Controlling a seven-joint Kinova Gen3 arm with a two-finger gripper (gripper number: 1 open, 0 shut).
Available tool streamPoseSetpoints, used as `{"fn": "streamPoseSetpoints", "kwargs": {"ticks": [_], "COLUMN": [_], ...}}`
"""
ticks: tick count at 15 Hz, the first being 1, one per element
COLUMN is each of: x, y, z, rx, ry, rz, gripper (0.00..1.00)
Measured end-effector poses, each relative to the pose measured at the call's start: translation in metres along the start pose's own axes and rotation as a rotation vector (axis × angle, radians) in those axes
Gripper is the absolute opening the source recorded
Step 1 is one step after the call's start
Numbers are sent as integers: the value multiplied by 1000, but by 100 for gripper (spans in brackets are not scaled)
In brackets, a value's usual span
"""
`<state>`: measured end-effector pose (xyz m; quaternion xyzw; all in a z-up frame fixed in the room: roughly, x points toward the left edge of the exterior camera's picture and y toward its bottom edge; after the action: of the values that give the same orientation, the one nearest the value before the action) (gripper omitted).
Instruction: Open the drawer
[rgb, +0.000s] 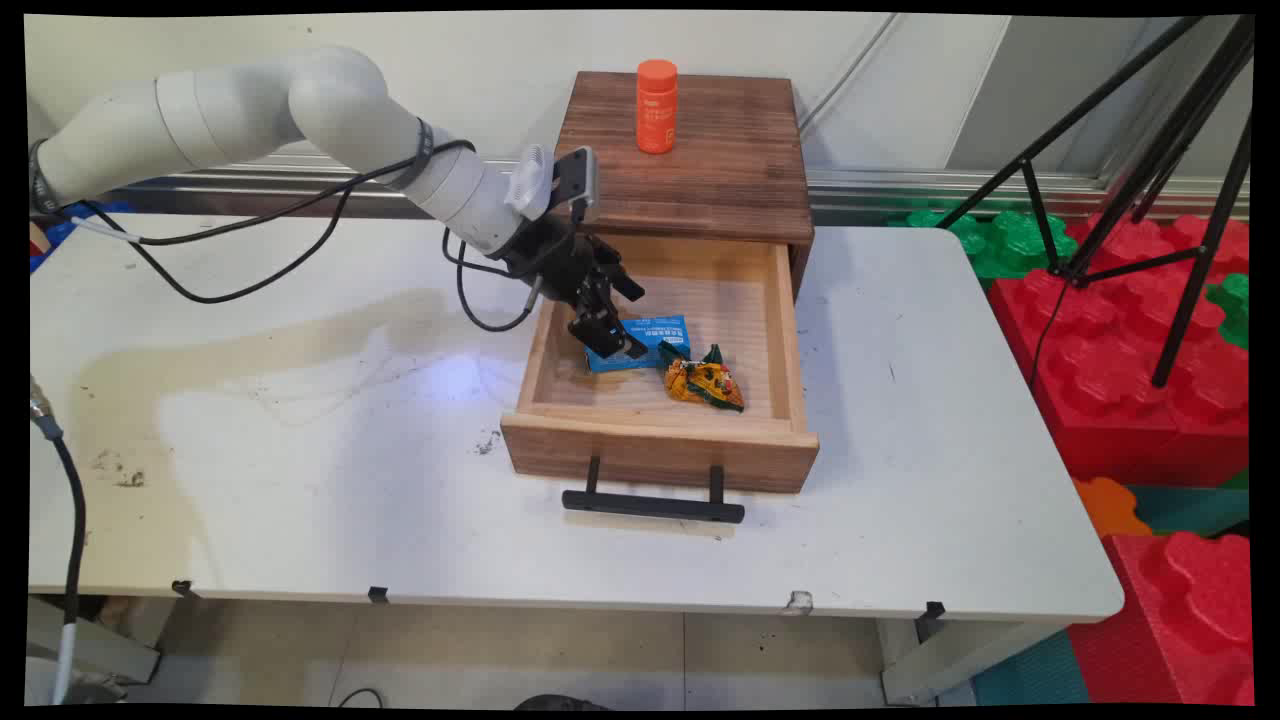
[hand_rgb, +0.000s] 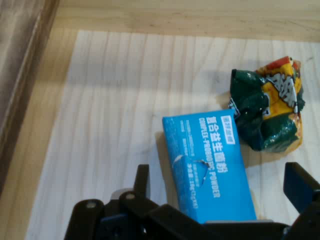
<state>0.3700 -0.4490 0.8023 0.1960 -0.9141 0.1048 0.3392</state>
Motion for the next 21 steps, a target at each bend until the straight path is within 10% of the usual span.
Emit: {"fn": "streamPoseSetpoints", "kwargs": {"ticks": [21], "x": [25], "y": [35], "z": [-79], "rx": [-33], "ry": [172], "rz": [74], "gripper": [100]}}
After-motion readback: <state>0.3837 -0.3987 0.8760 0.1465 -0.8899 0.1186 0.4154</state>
